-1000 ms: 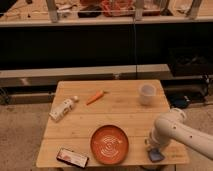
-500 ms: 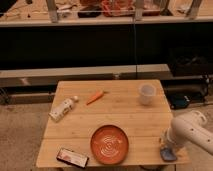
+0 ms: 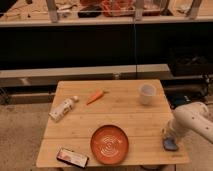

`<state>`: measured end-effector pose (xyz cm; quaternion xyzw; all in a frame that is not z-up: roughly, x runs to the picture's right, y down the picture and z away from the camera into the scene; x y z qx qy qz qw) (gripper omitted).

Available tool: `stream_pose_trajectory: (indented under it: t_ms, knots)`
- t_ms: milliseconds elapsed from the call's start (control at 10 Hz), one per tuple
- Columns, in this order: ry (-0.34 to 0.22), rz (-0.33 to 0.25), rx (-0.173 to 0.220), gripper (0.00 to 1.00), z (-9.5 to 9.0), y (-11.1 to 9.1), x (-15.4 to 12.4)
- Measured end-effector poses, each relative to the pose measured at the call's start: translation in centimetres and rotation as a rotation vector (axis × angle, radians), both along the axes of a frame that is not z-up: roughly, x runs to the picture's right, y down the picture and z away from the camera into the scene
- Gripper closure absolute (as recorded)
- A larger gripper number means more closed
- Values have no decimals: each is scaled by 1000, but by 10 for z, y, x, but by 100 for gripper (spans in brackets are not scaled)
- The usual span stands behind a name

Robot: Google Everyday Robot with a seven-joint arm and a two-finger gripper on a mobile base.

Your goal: Wipe the white sponge on the table

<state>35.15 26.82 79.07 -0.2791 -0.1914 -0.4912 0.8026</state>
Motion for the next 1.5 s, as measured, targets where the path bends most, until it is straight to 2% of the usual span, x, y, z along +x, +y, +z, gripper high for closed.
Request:
stream_pose_trajectory:
  t_ms: [300,600,800,1000,1200,1300,1500]
  knots:
    - [-14,-3,3,100,29,-31,-4]
    - [-54,-55,0,100,44,-47,-38]
    - [-88,-98,-3,100,51,-53,-71]
    - [-89,-91,1,100,51,-53,-71]
    - [-97,-125,-3,100,50,-52,-76]
    - [-119,-152,-10,100,46,-48,-88]
    - [-179,-222,-11,100,34,-40,-130]
